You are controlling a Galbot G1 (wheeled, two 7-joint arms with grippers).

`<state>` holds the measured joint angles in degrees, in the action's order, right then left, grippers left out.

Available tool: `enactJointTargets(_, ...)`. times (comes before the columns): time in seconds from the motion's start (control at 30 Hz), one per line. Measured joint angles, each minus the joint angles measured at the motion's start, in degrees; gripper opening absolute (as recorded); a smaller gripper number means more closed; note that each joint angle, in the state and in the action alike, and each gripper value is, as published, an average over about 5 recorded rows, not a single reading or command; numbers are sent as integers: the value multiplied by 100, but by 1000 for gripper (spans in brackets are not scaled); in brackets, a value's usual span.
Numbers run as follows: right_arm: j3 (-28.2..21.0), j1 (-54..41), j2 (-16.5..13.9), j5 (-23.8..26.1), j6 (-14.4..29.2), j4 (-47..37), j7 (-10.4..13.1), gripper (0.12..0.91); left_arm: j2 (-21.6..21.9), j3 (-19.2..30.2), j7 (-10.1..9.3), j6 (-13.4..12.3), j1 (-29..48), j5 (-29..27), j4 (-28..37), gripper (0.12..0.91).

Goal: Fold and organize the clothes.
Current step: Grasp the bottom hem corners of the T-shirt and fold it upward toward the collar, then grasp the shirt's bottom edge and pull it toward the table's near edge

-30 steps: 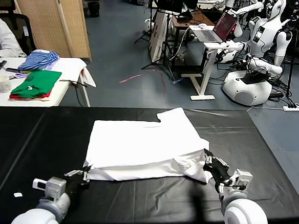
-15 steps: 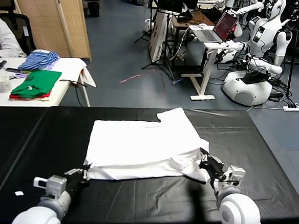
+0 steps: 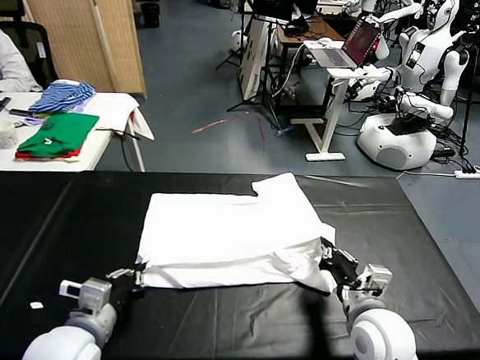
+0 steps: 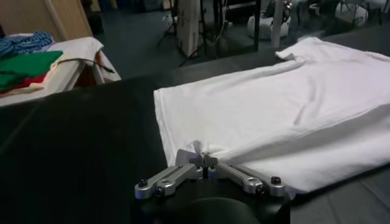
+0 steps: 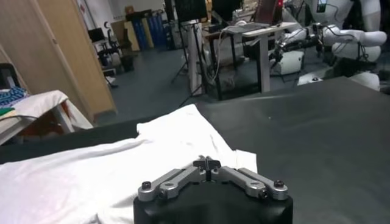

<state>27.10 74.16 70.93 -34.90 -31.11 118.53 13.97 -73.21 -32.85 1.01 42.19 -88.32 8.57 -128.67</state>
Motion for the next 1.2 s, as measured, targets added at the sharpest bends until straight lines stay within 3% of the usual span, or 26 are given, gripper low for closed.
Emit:
enactJointTargets(0.13,-15,-30,1,17,7,-52,-1,144,-1,44,-68,0,70,93,23,147)
enactJointTargets(0.23,-28,-40,1,53,23,-79,-29,221,0,66,-101,0,128,81,54,185)
enactJointTargets(0.33,-19,-48,1,108,55,-115,-108,389,19,64,-135,0,159,50,92,329)
enactJointTargets(0.47,-4,-60,1,179,105,-147,-182,655,45,41,-215,0,175,93,111,594)
enactJointTargets(0.6,25,-61,5,250,107,-153,-172,850,46,21,-331,0,203,259,83,810)
enactJointTargets(0.67,66,-35,-3,270,73,-132,-165,888,45,15,-426,0,220,324,83,871)
enactJointTargets(0.83,212,138,-106,322,-169,20,-299,906,93,-56,-504,0,177,277,62,906)
enactJointTargets(1.07,269,584,-179,807,-161,312,-480,907,200,-155,-135,-37,-139,-222,-69,907)
enactJointTargets(1.2,276,845,-163,938,-232,453,-544,907,154,-115,-61,-319,-297,-294,-55,907)
